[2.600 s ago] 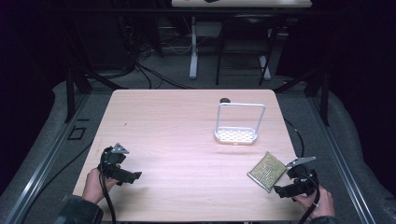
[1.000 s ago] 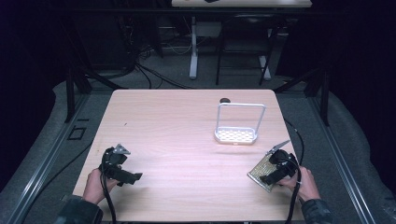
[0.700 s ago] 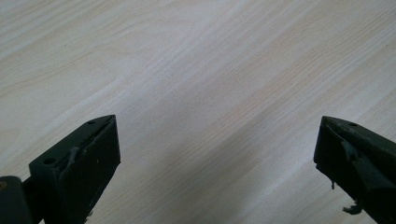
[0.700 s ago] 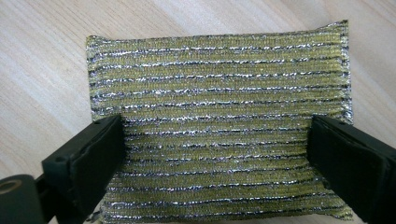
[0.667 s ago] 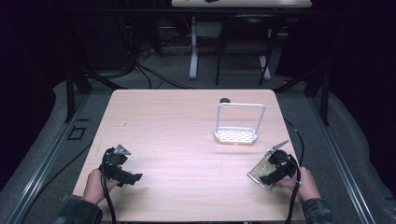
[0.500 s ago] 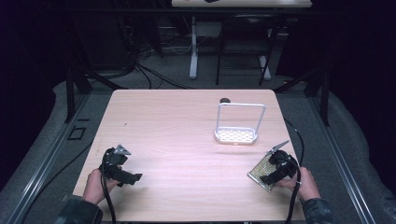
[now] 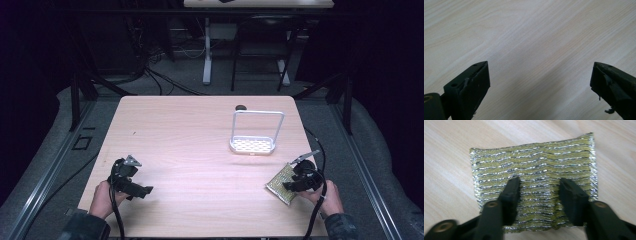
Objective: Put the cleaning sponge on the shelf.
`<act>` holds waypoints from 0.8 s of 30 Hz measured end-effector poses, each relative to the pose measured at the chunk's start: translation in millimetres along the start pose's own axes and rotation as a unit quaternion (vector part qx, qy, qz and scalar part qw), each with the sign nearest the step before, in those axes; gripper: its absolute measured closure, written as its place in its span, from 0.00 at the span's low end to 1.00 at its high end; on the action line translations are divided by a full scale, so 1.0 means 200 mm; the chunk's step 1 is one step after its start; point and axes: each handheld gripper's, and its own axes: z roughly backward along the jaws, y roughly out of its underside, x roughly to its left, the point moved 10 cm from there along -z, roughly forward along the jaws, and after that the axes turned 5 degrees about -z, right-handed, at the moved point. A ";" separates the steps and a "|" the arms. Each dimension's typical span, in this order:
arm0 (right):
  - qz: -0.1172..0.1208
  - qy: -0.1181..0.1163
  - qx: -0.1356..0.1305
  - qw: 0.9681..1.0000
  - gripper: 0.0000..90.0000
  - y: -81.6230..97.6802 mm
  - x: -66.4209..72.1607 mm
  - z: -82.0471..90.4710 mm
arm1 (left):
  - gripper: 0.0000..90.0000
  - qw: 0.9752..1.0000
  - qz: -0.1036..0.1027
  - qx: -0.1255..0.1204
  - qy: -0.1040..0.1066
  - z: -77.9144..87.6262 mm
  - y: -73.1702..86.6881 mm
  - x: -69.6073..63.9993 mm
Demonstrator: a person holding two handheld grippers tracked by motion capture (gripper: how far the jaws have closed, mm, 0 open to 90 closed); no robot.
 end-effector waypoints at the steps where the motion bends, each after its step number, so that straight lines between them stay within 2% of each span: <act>1: -0.001 -0.004 -0.001 1.000 0.61 0.00 0.00 0.00 | 0.03 1.000 -0.001 0.000 -0.001 0.00 0.00 0.00; 5: 0.002 0.004 0.004 1.000 0.61 0.00 0.00 0.00 | 0.03 1.000 0.002 -0.002 -0.002 0.00 0.00 0.00; 12: -0.004 0.005 0.003 1.000 0.59 0.00 0.01 0.00 | 0.03 1.000 0.000 -0.002 0.002 0.00 0.00 0.00; 18: -0.006 0.011 0.009 1.000 0.54 0.00 0.01 0.00 | 0.03 1.000 0.001 -0.003 0.001 0.00 0.00 0.00; 19: -0.005 0.013 0.010 1.000 0.47 -0.01 0.01 0.00 | 0.02 1.000 0.000 -0.003 0.001 0.00 0.00 0.00; 20: -0.005 0.013 0.010 1.000 0.47 -0.01 0.01 0.00 | 0.02 1.000 0.001 -0.003 0.001 0.00 0.00 0.00; 21: -0.001 0.016 0.011 1.000 0.41 -0.01 0.01 0.00 | 0.02 1.000 0.001 -0.004 0.002 0.00 0.00 0.00; 23: 0.001 0.032 0.023 0.999 0.23 0.00 0.01 -0.01 | 0.02 1.000 0.001 -0.003 0.003 0.00 0.00 0.00; 24: -0.005 0.029 0.034 0.999 0.16 0.01 0.02 -0.02 | 0.02 1.000 0.001 -0.002 0.000 0.00 0.00 0.01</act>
